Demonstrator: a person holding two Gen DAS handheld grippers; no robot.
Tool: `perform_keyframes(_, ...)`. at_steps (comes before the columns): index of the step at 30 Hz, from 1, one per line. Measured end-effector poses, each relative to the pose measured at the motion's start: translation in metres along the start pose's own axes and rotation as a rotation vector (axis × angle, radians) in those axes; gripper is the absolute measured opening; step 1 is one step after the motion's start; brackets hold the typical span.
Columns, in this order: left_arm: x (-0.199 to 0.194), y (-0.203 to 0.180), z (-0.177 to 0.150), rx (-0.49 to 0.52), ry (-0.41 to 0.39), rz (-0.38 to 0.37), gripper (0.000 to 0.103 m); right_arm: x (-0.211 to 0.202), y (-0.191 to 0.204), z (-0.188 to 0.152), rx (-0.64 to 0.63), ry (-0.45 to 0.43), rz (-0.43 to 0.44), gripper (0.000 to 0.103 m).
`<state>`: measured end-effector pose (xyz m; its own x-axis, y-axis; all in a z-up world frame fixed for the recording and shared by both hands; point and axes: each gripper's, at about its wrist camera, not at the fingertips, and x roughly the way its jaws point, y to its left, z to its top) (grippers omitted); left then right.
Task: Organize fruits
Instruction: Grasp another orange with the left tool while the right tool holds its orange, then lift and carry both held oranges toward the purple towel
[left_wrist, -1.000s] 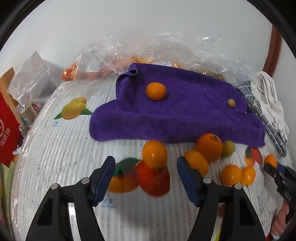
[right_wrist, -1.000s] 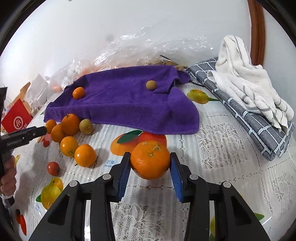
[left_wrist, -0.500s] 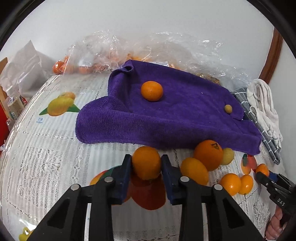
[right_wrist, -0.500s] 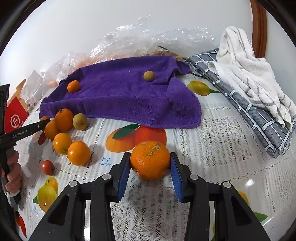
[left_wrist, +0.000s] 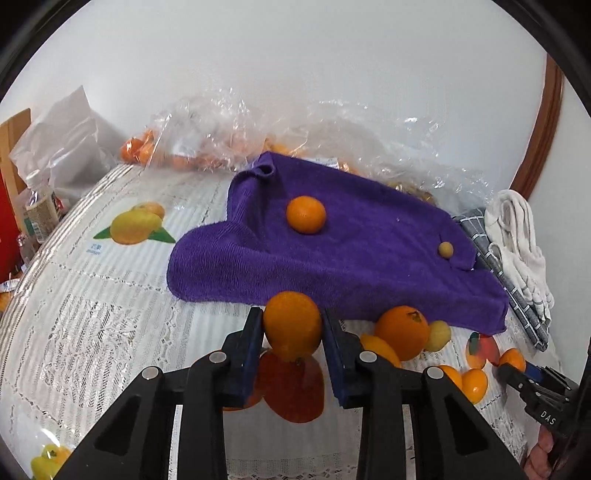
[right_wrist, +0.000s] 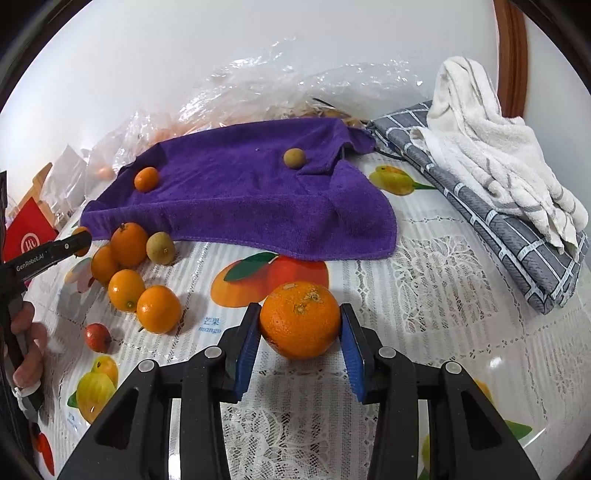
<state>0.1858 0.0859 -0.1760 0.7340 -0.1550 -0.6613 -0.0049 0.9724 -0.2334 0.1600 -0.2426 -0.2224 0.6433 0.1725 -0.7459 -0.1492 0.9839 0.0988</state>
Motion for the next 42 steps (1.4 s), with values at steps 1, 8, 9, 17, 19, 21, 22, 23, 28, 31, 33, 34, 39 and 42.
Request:
perform_keyframes(1, -0.002, -0.002, 0.000, 0.005, -0.011, 0.002, 0.030, 0.000, 0.000, 0.000, -0.003, 0.001, -0.001, 0.041)
perform_keyframes(8, -0.015, -0.015, -0.002, 0.061, -0.078, -0.004, 0.030, 0.001, 0.001, -0.001, -0.004, 0.016, -0.022, 0.041)
perform_keyframes(9, -0.016, -0.016, -0.003, 0.065, -0.082, -0.011, 0.030, 0.001, 0.001, -0.001, -0.002, 0.019, -0.021, 0.041)
perform_keyframes(17, -0.028, -0.018, -0.003, 0.060, -0.149, -0.030, 0.030, -0.004, 0.002, -0.003, -0.013, -0.013, -0.007, 0.041)
perform_keyframes(19, -0.031, -0.017, -0.002, 0.049, -0.164, -0.035, 0.030, -0.005, 0.003, -0.003, -0.017, -0.018, -0.008, 0.041)
perform_keyframes(21, -0.034, -0.016, -0.002, 0.044, -0.177, -0.037, 0.030, -0.007, 0.003, -0.004, -0.018, -0.025, -0.006, 0.041)
perform_keyframes(22, -0.035, -0.016, -0.002, 0.041, -0.186, -0.035, 0.030, -0.007, 0.003, -0.004, -0.015, -0.028, -0.003, 0.041)
perform_keyframes(23, -0.036, -0.015, -0.002, 0.039, -0.193, -0.032, 0.030, -0.008, 0.002, -0.004, -0.010, -0.032, 0.000, 0.041)
perform_keyframes(28, -0.040, -0.013, -0.001, 0.028, -0.216, -0.026, 0.030, -0.011, -0.003, -0.005, 0.010, -0.046, 0.010, 0.041)
perform_keyframes(31, -0.042, -0.012, 0.000, 0.018, -0.231, -0.027, 0.030, -0.013, -0.007, -0.005, 0.028, -0.059, 0.012, 0.041)
perform_keyframes(33, -0.041, -0.011, 0.000, 0.010, -0.233, -0.027, 0.030, -0.014, -0.008, -0.005, 0.037, -0.064, 0.020, 0.041)
perform_keyframes(34, -0.041, -0.010, 0.000, 0.004, -0.232, -0.025, 0.030, -0.014, -0.008, -0.004, 0.039, -0.066, 0.018, 0.041)
perform_keyframes(39, -0.046, -0.008, 0.001, -0.008, -0.251, -0.034, 0.030, -0.016, -0.004, -0.003, 0.029, -0.073, 0.007, 0.041)
perform_keyframes(42, -0.048, -0.007, 0.001, -0.013, -0.256, -0.033, 0.030, -0.021, -0.003, 0.000, 0.033, -0.080, 0.017, 0.041)
